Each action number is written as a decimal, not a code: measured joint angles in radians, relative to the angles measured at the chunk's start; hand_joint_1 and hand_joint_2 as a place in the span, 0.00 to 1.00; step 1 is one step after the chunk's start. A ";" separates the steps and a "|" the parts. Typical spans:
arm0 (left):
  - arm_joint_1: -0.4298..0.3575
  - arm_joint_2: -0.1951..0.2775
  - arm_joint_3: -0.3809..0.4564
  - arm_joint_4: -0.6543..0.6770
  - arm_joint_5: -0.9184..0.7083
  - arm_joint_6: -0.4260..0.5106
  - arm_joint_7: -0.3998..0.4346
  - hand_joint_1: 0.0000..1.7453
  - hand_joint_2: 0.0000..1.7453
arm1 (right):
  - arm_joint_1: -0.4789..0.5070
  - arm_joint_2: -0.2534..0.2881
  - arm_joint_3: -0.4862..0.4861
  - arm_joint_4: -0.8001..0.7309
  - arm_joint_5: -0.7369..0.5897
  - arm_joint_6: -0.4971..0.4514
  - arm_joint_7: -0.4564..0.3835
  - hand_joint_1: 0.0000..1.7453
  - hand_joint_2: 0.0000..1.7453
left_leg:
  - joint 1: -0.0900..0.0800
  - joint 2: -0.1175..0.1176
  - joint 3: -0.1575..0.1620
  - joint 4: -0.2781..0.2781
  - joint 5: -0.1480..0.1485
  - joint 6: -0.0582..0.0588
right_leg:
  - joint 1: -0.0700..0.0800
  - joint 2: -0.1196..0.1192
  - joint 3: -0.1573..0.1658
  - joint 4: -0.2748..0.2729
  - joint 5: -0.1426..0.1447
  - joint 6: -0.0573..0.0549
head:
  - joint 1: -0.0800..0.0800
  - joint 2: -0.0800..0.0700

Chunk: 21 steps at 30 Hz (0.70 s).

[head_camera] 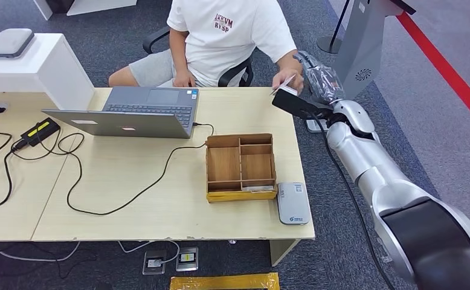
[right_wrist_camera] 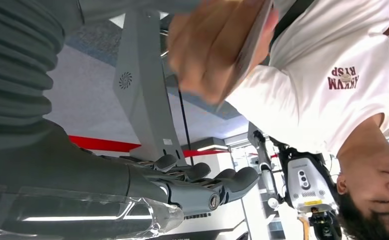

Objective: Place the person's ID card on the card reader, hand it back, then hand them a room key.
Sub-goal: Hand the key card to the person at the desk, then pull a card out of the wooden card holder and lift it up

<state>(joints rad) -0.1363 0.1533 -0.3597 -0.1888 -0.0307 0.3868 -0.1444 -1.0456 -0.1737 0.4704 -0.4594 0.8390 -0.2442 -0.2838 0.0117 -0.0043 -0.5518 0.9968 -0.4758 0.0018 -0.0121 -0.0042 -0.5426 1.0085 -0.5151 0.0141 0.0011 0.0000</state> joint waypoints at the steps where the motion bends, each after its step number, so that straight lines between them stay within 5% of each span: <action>1: 0.000 0.000 0.000 0.000 0.001 0.000 0.000 0.00 1.00 | 0.000 0.001 0.000 0.002 -0.001 -0.003 0.000 0.00 1.00 | 0.000 0.000 0.000 0.000 0.000 0.000 | 0.000 0.000 0.000 0.000 0.000 0.000 | 0.000 0.000; 7: 0.000 -0.001 0.000 0.000 0.002 0.000 0.000 0.00 1.00 | -0.004 0.005 0.000 0.009 -0.008 -0.010 -0.002 0.00 1.00 | 0.000 0.000 0.000 0.000 0.000 0.000 | 0.000 0.000 0.000 0.000 0.000 0.000 | 0.000 0.000; 11: 0.000 -0.001 0.000 0.000 0.003 0.000 0.000 0.00 1.00 | -0.008 0.005 0.000 0.010 -0.033 -0.015 -0.015 0.00 0.00 | 0.000 0.000 0.000 0.000 0.000 0.000 | 0.000 0.000 0.000 0.000 0.000 0.000 | 0.000 0.000; 15: 0.001 -0.001 0.000 0.000 0.012 0.002 0.001 0.00 1.00 | -0.018 0.004 -0.015 0.006 -0.153 0.040 -0.051 0.00 0.00 | 0.000 0.000 0.000 0.000 0.000 0.000 | 0.000 0.000 0.000 0.000 0.000 0.000 | 0.000 0.000; 20: 0.003 -0.001 0.000 0.000 0.031 0.002 0.008 0.00 1.00 | 0.008 -0.008 -0.063 -0.092 -0.440 0.236 -0.020 0.00 0.00 | 0.000 0.000 0.001 0.000 0.000 0.000 | 0.000 0.000 0.000 0.000 0.000 0.000 | 0.000 0.000; 21: 0.004 -0.001 0.000 0.000 0.035 0.002 0.008 0.00 1.00 | 0.025 -0.013 -0.070 -0.129 -0.496 0.276 0.004 0.00 0.25 | 0.000 0.000 0.001 0.000 0.000 0.000 | 0.000 0.000 0.000 0.000 0.000 0.000 | 0.000 0.000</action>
<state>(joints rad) -0.1328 0.1526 -0.3597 -0.1888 0.0040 0.3889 -0.1367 -1.0210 -0.1865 0.4006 -0.5881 0.3431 0.0314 -0.2795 0.0117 -0.0040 -0.5511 0.9970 -0.4758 0.0018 -0.0121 -0.0038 -0.5425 1.0085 -0.5151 0.0141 0.0014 0.0000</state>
